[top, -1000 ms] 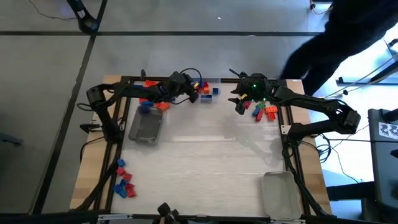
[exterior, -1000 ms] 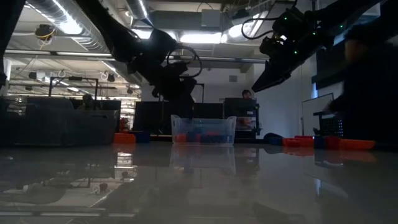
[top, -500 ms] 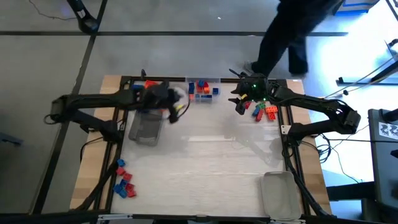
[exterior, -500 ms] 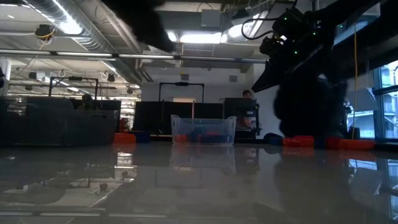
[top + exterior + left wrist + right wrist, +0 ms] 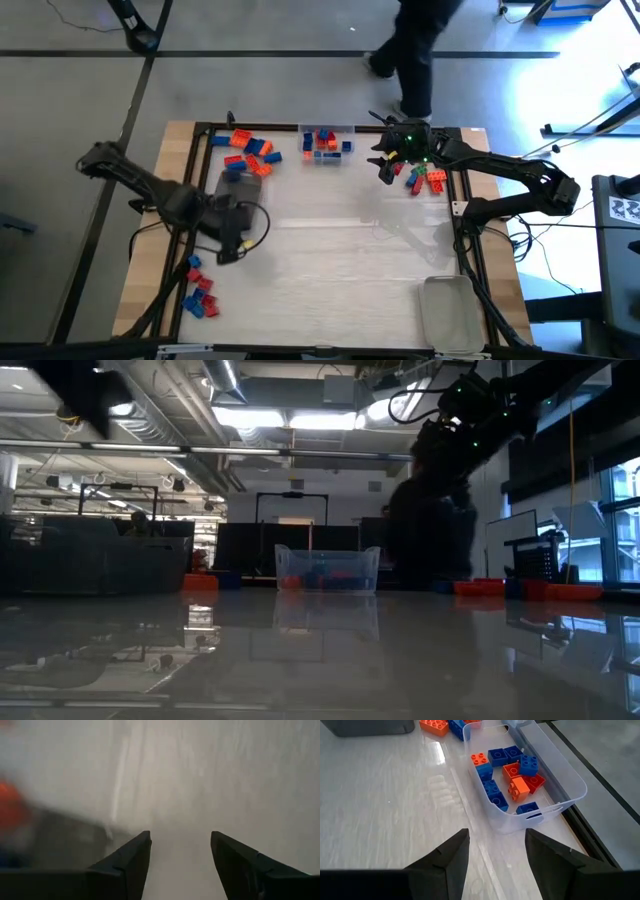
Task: Sort blocks by size
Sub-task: Put the red 4 stud game piece into the transparent bin
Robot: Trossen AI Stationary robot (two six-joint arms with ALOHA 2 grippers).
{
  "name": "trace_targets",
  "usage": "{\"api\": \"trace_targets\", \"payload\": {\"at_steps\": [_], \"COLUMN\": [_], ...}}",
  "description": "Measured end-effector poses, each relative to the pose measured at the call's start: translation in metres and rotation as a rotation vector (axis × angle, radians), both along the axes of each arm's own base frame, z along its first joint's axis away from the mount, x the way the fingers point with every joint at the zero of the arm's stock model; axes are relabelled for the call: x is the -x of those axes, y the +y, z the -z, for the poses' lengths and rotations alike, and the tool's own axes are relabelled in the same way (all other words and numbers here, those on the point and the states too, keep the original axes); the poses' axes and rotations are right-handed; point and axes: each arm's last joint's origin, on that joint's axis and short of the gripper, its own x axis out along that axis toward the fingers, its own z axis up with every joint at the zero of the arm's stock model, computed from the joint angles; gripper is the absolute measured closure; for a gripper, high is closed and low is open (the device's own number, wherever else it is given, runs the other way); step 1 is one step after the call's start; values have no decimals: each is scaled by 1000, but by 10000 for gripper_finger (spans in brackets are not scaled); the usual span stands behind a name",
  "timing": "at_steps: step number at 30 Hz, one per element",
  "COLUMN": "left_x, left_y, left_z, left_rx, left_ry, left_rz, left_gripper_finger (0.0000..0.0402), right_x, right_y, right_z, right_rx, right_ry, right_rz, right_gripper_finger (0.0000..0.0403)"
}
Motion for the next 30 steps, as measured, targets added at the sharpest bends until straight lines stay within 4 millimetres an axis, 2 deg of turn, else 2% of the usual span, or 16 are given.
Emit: {"api": "trace_targets", "payload": {"at_steps": [8,12,18,23,30], "left_x": [20,27,35,42,41], "left_y": [-47,-60,-74,-76,-79], "left_z": [26,46,77,100,122], "left_rx": [181,245,354,335,328], "left_ry": [261,417,604,670,692], "left_rz": [-208,-378,-556,-634,-578], "left_gripper_finger": [209,209,209,209,209], "right_x": [0,0,0,0,0], "right_y": [0,0,0,0,0], "right_z": [0,0,0,0,0], "right_rx": [-1,-1,-1,-1,-1], "right_ry": [0,1,1,1,1], "right_rz": [0,0,0,0,0], "right_gripper_finger": [210,210,210,210,210]}}
